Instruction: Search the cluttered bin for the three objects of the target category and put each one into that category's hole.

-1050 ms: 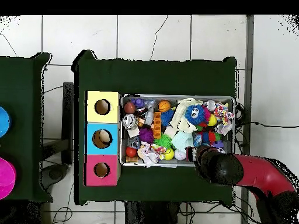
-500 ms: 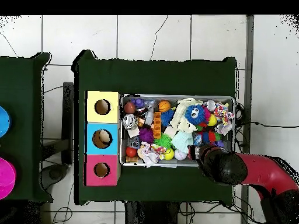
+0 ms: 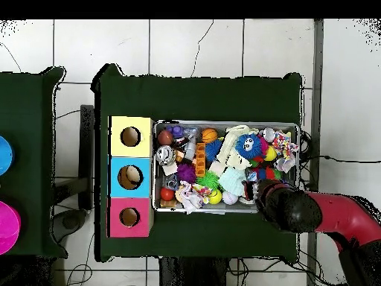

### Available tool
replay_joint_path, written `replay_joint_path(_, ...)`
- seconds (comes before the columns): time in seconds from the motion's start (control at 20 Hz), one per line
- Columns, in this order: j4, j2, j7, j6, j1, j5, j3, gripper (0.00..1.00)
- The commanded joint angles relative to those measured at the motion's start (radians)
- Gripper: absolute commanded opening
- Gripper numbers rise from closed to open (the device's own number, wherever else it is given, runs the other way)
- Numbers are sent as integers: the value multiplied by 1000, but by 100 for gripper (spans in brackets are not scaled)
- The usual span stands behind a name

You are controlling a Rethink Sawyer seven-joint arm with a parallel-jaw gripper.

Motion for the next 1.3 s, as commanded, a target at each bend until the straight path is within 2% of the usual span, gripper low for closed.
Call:
replay_joint_path(0.05,-104,57,-343,156,-48,-71,88,100)
replay_joint_path(0.75,-135,132,-366,144,-113,-152,114,100)
replay_joint_path(1.3,-89,149,-326,97,-145,-214,117,100)
